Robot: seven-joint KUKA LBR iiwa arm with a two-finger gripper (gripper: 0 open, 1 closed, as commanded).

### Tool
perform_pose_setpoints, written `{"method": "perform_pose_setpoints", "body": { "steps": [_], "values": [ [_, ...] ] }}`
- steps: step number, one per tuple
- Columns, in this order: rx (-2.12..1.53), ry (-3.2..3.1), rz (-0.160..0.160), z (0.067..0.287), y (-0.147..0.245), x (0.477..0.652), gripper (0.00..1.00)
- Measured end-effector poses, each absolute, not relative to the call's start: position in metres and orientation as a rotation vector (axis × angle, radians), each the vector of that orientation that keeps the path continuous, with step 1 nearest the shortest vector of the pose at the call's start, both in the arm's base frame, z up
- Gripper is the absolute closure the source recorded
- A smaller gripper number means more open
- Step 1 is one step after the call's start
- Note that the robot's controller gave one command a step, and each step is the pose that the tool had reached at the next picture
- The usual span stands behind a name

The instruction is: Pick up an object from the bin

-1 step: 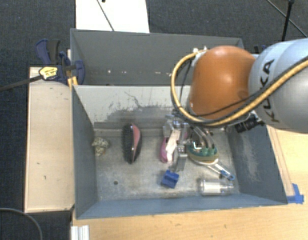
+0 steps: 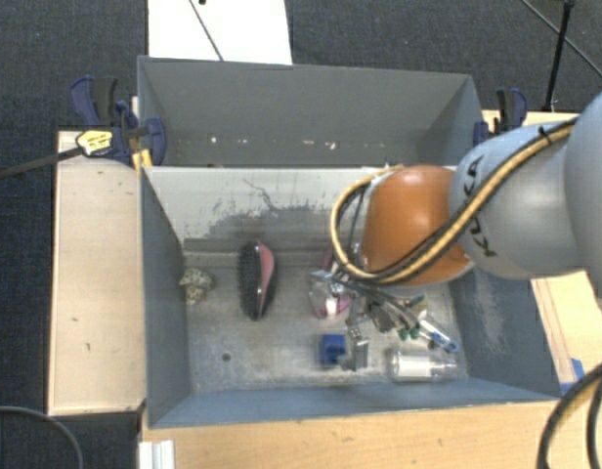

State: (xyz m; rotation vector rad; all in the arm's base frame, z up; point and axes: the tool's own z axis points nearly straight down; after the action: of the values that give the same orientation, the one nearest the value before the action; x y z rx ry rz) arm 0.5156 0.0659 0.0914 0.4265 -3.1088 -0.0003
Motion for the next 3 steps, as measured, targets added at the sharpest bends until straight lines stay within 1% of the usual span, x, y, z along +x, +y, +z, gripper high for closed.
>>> {"method": "perform_pose_setpoints", "body": {
  "steps": [1,2,3],
  "values": [
    [0.9,-3.014,0.0,0.07,0.052,0.49,0.0],
    [0.89,-3.016,-0.001,0.07,0.053,0.49,1.0],
    [0.833,-3.04,0.0,0.185,0.078,0.498,1.0]
  ]
}}
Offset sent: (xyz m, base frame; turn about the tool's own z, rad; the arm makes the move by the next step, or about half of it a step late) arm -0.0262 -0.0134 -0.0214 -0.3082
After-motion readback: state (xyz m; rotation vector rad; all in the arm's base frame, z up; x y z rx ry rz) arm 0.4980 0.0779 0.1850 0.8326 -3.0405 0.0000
